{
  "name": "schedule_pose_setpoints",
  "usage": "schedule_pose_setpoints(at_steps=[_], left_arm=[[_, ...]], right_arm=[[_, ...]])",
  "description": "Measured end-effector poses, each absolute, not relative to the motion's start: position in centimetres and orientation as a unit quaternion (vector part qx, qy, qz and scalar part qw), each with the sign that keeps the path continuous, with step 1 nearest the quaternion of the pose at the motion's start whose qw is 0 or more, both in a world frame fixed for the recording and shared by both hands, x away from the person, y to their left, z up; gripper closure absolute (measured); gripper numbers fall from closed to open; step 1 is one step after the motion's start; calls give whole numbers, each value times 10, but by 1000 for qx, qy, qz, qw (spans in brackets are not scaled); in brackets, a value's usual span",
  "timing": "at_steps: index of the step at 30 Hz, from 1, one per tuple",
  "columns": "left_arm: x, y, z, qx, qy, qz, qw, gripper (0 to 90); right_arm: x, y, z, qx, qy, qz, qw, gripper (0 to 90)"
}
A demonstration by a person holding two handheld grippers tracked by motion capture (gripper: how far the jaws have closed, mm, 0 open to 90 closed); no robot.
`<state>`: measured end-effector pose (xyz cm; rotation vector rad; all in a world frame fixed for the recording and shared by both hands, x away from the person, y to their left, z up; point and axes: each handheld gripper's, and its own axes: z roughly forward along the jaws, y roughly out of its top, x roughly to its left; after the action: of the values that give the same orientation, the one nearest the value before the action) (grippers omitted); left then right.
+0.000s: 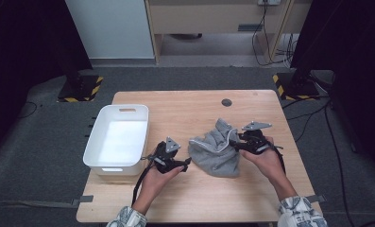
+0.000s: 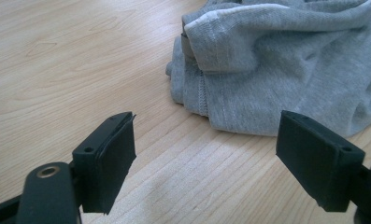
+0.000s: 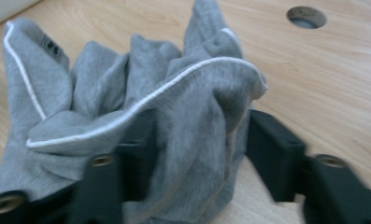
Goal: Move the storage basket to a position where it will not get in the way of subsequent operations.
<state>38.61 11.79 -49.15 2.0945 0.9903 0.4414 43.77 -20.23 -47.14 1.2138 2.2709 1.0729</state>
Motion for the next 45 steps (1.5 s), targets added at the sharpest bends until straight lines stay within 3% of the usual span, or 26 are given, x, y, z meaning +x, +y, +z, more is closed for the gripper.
schedule_pose_setpoints(at_steps=[4, 10, 13, 21, 26, 30, 37, 39, 40, 43, 45], left_arm=[[386, 118, -491, 822, 387, 174, 381, 190], [386, 118, -490, 820, 387, 175, 383, 190], [386, 119, -489, 818, 386, 175, 388, 187], [386, 117, -486, 819, 382, 173, 392, 185], [387, 118, -487, 818, 383, 167, 395, 183], [386, 116, -487, 821, 379, 164, 395, 181], [386, 116, -483, 819, 377, 163, 401, 180], [387, 116, -482, 819, 376, 164, 402, 180], [387, 116, -482, 818, 377, 164, 403, 180], [387, 116, -481, 816, 378, 165, 405, 181], [387, 116, -481, 817, 377, 165, 405, 181]], right_arm=[[439, -206, -467, 433, 797, 382, 179, 259], [440, -207, -458, 421, 799, 390, 180, 169], [440, -207, -451, 416, 798, 399, 176, 178], [461, -191, -431, 399, 809, 386, 193, 355], [479, -175, -435, 395, 820, 366, 192, 349], [491, -171, -443, 413, 823, 341, 190, 267], [503, -166, -457, 419, 836, 313, 168, 269], [505, -165, -462, 415, 841, 307, 160, 305], [506, -162, -465, 410, 846, 304, 156, 386], [506, -161, -466, 405, 849, 303, 154, 463], [505, -159, -466, 398, 852, 302, 155, 582]])
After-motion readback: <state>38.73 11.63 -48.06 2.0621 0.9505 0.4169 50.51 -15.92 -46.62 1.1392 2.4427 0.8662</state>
